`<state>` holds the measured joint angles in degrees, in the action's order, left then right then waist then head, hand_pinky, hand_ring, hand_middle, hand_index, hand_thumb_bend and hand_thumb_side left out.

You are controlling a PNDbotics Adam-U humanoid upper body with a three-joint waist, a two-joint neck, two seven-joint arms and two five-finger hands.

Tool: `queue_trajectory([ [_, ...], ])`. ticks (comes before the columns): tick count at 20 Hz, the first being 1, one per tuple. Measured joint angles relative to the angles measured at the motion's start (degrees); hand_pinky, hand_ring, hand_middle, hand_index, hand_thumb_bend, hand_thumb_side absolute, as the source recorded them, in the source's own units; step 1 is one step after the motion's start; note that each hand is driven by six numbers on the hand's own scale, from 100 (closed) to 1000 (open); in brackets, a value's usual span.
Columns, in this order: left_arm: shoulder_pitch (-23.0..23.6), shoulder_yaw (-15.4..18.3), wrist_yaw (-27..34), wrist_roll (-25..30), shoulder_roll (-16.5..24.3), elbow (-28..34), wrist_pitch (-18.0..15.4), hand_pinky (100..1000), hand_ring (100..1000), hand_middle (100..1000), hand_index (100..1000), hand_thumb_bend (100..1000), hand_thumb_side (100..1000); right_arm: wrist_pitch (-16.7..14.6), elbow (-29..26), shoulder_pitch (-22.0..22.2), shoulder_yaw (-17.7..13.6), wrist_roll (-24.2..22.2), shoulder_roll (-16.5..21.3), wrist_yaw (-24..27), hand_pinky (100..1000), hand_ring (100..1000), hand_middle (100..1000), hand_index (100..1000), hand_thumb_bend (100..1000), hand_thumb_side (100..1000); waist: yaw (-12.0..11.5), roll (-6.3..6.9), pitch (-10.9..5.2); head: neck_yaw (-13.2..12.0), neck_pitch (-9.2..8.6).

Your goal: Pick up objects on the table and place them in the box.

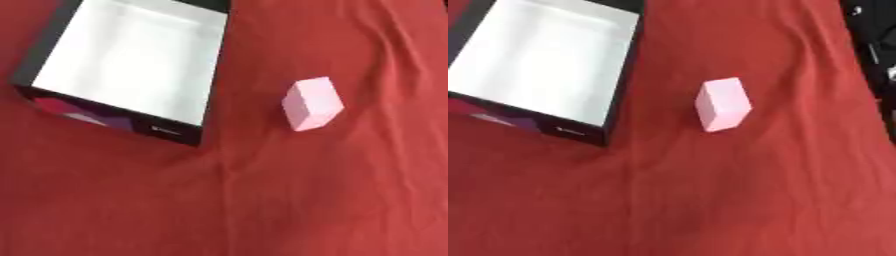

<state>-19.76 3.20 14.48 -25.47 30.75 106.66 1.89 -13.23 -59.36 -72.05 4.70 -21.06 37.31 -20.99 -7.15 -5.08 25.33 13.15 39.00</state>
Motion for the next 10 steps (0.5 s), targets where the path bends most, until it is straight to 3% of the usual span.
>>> queue_trajectory([
  [10, 5.2, 4.0, -0.4, -5.7, 4.8, 5.8, -0.7, 829, 691, 764, 797, 764, 641, 0.8, -1.7, -2.6, 3.6, -0.6, -15.6, -3.0, 843, 689, 504, 633, 300, 100, -2.1, 0.88, 0.0, 4.3, 1.14],
])
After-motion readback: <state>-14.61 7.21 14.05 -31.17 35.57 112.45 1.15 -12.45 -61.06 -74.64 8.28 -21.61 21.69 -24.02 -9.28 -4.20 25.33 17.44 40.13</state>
